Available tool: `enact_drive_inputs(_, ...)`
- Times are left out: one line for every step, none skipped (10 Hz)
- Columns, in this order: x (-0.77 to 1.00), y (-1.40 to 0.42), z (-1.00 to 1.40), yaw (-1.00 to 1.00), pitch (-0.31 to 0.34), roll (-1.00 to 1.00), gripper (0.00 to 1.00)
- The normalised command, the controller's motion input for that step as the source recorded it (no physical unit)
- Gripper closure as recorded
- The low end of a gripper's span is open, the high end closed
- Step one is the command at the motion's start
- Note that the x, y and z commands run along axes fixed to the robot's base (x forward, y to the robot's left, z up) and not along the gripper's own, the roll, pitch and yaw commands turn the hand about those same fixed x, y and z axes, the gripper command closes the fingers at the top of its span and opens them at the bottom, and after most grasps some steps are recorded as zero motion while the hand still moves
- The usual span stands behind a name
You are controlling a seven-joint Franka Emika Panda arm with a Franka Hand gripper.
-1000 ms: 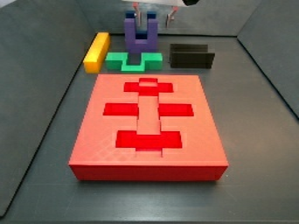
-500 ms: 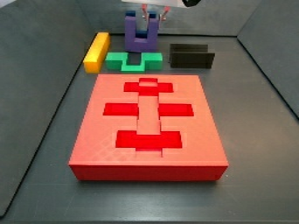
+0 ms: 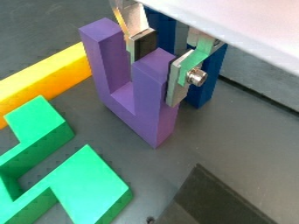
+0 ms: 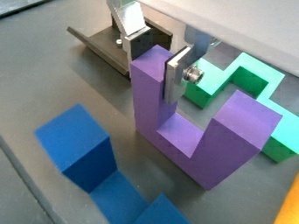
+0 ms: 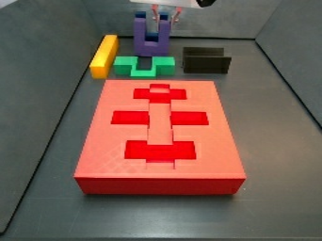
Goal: Pick up the purple object. Move up. Move to above the board. Insert the purple object.
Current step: Pick up the purple object.
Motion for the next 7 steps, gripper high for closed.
enact_drive_inputs(0.0, 0.0, 0.0, 0.0, 0.0, 0.0, 1.0)
enact_drive_inputs(0.0, 0.0, 0.0, 0.0, 0.0, 0.0, 1.0)
enact_drive_inputs(0.0, 0.0, 0.0, 0.0, 0.0, 0.0, 1.0)
enact_drive_inputs(0.0, 0.0, 0.0, 0.0, 0.0, 0.0, 1.0)
enact_drive_inputs(0.0, 0.0, 0.0, 0.0, 0.0, 0.0, 1.0)
enact_drive_inputs(0.0, 0.0, 0.0, 0.0, 0.0, 0.0, 1.0)
enact_drive_inputs(0.0, 0.0, 0.0, 0.0, 0.0, 0.0, 1.0)
